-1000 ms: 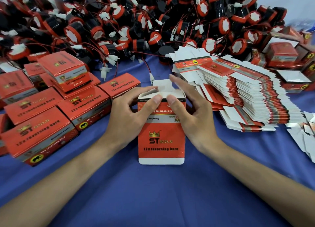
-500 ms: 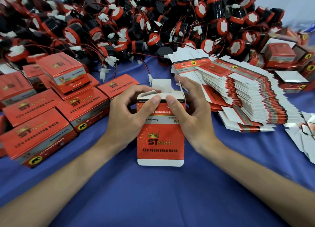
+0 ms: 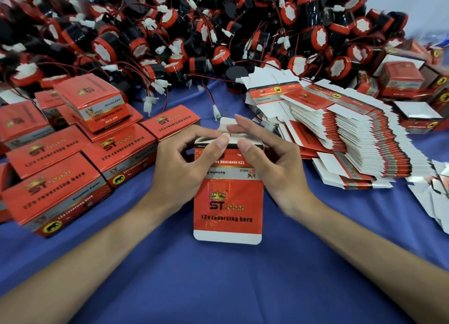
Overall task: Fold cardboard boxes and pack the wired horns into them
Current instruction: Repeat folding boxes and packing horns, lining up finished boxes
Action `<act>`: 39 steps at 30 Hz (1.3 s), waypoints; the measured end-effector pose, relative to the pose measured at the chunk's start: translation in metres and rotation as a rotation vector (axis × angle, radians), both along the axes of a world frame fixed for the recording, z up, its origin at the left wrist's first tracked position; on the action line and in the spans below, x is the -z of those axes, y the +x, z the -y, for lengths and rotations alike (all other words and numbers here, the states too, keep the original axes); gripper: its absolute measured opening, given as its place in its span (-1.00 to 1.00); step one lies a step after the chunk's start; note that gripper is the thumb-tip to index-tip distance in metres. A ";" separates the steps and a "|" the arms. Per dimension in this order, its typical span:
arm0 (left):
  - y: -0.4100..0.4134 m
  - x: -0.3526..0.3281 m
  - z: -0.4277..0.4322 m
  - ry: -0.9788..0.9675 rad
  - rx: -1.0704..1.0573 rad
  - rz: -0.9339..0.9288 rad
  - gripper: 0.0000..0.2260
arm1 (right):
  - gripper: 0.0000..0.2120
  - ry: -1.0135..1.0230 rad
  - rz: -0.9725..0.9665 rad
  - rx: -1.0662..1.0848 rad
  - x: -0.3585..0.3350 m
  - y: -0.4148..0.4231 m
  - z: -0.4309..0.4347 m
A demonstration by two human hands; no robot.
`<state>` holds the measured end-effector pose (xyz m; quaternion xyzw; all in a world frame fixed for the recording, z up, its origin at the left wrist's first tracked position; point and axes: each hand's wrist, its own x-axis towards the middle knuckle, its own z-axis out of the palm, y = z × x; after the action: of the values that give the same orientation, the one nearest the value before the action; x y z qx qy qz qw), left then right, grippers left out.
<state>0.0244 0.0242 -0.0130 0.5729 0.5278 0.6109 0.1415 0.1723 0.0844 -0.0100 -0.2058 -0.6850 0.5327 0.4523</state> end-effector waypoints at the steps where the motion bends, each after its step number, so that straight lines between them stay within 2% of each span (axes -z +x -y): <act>1: 0.000 0.000 0.000 -0.002 0.000 -0.002 -0.78 | -0.71 -0.022 0.005 0.003 -0.001 0.000 -0.001; 5: 0.001 0.000 -0.001 -0.003 -0.004 -0.002 -0.77 | -0.64 -0.014 0.024 0.035 -0.004 0.000 -0.002; 8: 0.002 0.001 -0.001 0.013 -0.026 0.000 -0.75 | -0.55 0.010 0.043 0.168 -0.001 -0.003 0.001; 11: 0.003 0.000 -0.001 0.045 -0.080 -0.017 -0.81 | -0.62 -0.032 0.074 0.256 0.001 -0.006 0.002; 17: 0.003 0.000 0.000 0.082 -0.074 -0.042 -0.82 | -0.70 -0.008 -0.005 0.229 -0.001 -0.005 0.005; 23: 0.004 0.001 -0.001 0.031 0.026 -0.032 -0.69 | -0.69 0.048 -0.104 0.217 -0.003 -0.001 0.006; 27: 0.003 0.002 -0.001 -0.018 0.075 -0.026 -0.67 | -0.72 0.049 -0.052 0.197 -0.006 0.000 0.005; 34: 0.002 0.003 -0.003 -0.006 0.051 -0.079 -0.69 | -0.90 0.032 0.023 0.182 -0.005 -0.002 0.005; 39: 0.002 0.003 -0.004 -0.007 0.012 -0.111 -0.77 | -0.84 0.016 0.056 0.186 -0.008 -0.001 0.001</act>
<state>0.0265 0.0278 -0.0156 0.6084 0.5337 0.5754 0.1178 0.1717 0.0835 -0.0021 -0.2795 -0.6796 0.4769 0.4823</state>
